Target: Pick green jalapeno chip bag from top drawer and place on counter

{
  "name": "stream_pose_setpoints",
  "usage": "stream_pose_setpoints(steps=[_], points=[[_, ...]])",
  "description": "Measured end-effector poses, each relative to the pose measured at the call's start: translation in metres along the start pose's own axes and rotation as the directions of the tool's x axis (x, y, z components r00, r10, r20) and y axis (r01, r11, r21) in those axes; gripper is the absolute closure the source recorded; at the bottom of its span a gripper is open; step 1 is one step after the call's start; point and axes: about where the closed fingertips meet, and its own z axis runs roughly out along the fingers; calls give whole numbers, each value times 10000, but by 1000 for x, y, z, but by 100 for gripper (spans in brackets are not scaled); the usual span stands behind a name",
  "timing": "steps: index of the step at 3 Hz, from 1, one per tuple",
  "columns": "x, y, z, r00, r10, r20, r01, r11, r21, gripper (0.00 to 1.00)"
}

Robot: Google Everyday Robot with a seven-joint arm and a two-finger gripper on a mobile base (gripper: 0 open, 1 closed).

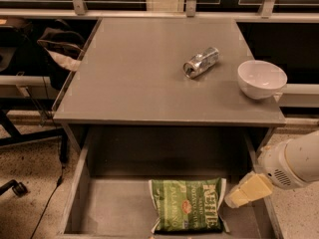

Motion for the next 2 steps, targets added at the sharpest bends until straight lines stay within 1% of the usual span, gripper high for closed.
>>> stream_pose_setpoints(steps=[1, 2], points=[[1, 3, 3, 9999, 17, 118, -16, 10000, -27, 0], [3, 14, 28, 9995, 181, 243, -168, 9986, -504, 0]])
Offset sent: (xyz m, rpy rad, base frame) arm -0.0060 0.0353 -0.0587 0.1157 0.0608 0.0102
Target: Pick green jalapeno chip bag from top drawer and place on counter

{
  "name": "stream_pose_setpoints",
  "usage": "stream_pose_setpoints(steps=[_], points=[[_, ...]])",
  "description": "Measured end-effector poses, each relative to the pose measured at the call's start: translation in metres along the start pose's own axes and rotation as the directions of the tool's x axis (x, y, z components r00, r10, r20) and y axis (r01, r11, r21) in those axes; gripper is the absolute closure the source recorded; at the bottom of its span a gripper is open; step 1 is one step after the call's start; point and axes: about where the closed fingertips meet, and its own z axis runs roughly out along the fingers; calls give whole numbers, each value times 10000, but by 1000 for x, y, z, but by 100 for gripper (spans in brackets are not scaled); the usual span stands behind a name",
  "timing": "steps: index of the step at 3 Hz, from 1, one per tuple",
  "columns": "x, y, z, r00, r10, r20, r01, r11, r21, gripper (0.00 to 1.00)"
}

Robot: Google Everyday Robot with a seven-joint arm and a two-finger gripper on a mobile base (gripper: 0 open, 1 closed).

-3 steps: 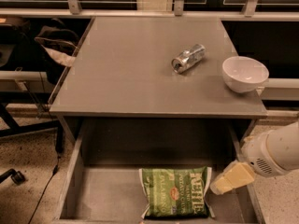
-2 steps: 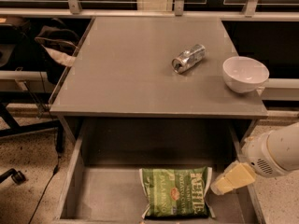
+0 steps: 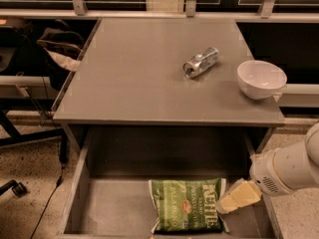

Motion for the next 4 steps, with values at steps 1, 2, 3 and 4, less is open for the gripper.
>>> stream_pose_setpoints(steps=[1, 2, 3, 4], points=[[0, 12, 28, 10000, -39, 55, 42, 9988, -480, 0], [3, 20, 47, 9999, 18, 128, -8, 9966, -825, 0], [5, 24, 62, 9998, 148, 122, -135, 9947, -1022, 0], [5, 32, 80, 9996, 270, 67, -260, 9921, -1223, 0]])
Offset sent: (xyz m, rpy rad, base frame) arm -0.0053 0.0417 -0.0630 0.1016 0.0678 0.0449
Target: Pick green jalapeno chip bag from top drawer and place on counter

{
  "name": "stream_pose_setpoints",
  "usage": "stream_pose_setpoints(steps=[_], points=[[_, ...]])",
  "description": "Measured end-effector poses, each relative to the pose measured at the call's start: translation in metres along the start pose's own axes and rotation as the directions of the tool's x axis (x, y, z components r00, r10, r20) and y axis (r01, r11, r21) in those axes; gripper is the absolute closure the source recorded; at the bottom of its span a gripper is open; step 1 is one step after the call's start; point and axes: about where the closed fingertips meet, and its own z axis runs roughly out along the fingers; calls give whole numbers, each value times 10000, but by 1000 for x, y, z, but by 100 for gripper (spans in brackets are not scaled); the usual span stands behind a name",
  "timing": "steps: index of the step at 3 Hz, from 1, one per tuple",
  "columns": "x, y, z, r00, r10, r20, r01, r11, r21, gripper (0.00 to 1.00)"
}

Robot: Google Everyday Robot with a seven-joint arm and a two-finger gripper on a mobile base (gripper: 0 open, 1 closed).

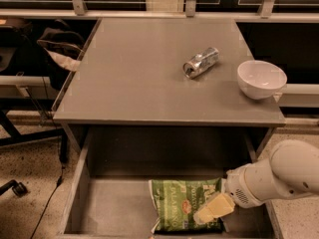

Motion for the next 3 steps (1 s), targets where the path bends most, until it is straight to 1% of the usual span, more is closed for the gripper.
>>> stream_pose_setpoints(steps=[1, 2, 3], points=[[-1, 5, 9, 10000, 8, -52, -9, 9999, -130, 0], [0, 15, 22, 9990, -288, -354, 267, 9980, -572, 2], [0, 16, 23, 9987, -321, -388, 296, 9976, -624, 17]])
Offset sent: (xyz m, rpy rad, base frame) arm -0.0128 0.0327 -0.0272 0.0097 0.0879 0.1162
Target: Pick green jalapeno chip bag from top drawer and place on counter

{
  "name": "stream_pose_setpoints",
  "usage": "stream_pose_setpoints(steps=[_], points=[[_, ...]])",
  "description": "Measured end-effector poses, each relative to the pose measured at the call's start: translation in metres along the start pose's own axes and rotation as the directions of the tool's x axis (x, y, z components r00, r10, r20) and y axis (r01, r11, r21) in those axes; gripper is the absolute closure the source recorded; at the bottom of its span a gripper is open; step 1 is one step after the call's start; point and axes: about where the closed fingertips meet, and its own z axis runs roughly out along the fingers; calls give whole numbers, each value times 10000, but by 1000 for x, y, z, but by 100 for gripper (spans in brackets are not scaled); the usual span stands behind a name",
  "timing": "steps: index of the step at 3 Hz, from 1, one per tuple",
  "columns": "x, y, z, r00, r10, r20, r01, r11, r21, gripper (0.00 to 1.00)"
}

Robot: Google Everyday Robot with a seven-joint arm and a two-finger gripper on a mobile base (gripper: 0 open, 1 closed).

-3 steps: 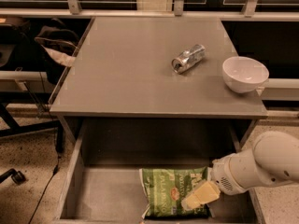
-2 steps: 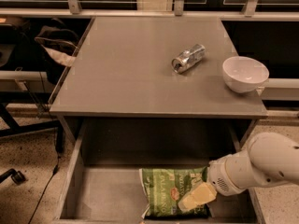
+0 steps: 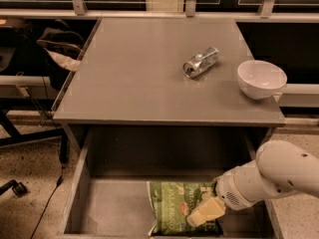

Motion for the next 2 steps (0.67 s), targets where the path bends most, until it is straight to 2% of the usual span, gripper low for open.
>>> stream_pose_setpoints(steps=[2], points=[[0, 0, 0, 10000, -1, 0, 1, 10000, 0, 63]])
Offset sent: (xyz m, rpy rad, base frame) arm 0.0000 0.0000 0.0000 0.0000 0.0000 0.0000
